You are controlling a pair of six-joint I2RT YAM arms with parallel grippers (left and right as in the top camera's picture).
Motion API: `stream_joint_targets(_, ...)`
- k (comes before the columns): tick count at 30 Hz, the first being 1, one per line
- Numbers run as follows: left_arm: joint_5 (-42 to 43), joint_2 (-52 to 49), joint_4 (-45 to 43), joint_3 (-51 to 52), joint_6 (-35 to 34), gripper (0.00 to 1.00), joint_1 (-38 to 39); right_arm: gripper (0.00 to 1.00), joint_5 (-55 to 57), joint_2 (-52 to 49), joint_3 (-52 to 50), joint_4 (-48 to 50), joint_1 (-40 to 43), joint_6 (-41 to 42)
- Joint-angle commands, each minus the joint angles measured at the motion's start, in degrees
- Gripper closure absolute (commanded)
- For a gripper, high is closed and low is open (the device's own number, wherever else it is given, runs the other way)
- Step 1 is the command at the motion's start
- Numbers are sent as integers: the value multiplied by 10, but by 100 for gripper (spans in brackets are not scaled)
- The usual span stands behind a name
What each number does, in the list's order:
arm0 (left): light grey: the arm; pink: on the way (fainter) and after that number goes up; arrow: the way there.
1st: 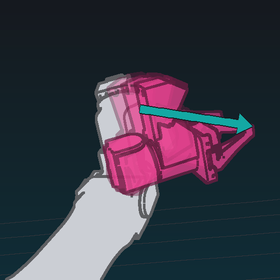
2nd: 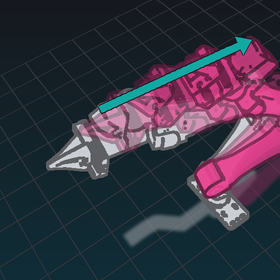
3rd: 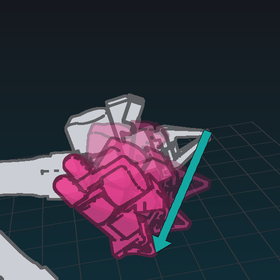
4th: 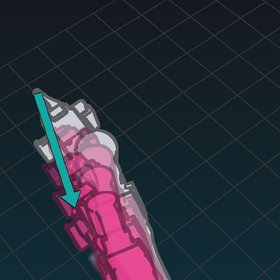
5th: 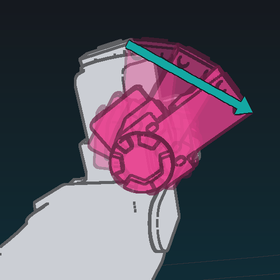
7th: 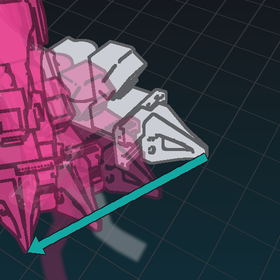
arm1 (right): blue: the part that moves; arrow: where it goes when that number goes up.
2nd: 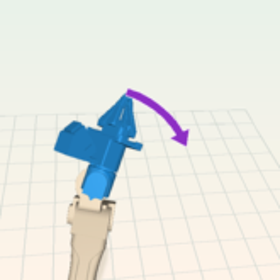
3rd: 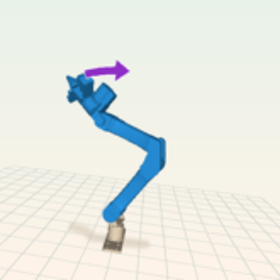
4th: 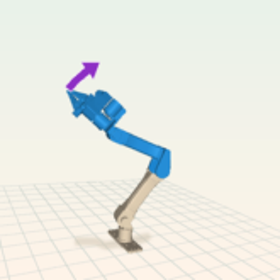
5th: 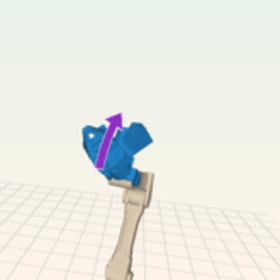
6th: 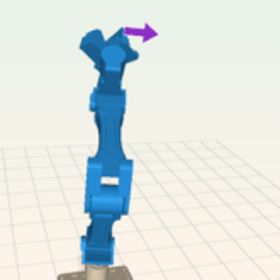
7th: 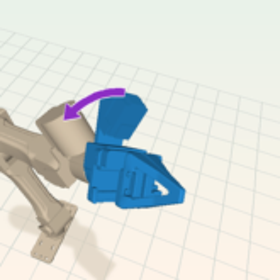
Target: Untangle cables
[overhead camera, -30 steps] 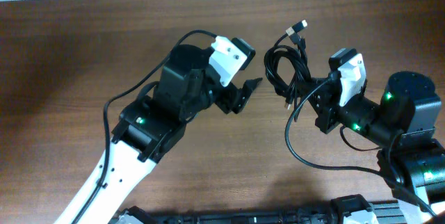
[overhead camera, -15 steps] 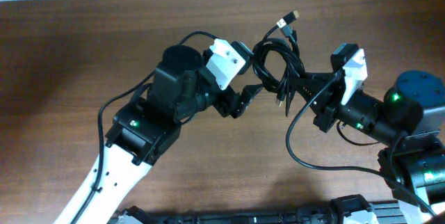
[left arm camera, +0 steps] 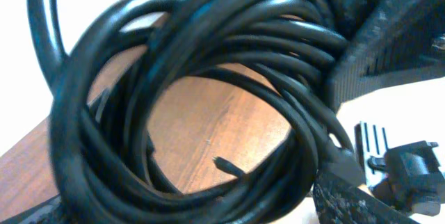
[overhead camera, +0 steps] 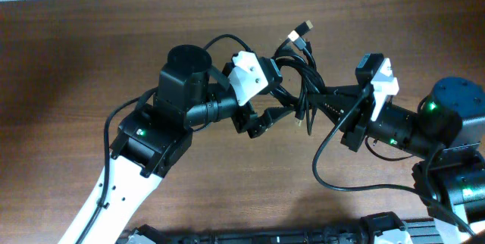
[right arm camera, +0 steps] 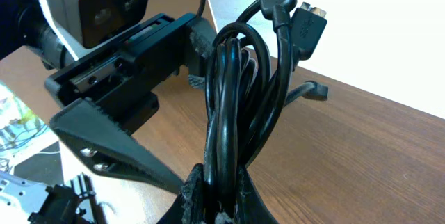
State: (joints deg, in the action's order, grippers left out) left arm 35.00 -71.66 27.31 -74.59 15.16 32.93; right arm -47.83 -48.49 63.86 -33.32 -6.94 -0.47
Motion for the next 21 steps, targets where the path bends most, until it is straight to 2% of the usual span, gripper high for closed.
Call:
stream_joint_targets(1,-35,9,-11,-10,10,12,-5,96,-33,8,9,6,3,-8)
stream_joint_targets(13,-33,9,-37,-10,10,16,-5,96,-71,7,9,6,3,-8)
stream_joint_targets(16,-34,9,-38,-10,10,27,-5,96,-81,7,9,7,3,-8)
stream_joint_targets(19,-33,9,-40,-10,10,57,-5,96,-92,8,9,8,3,-8)
stream_joint_targets(20,-33,9,-40,-10,10,78,-5,96,-92,7,9,8,3,-8)
stream_joint_targets(21,-33,9,-40,-10,10,95,-5,96,-92,8,9,8,3,-8)
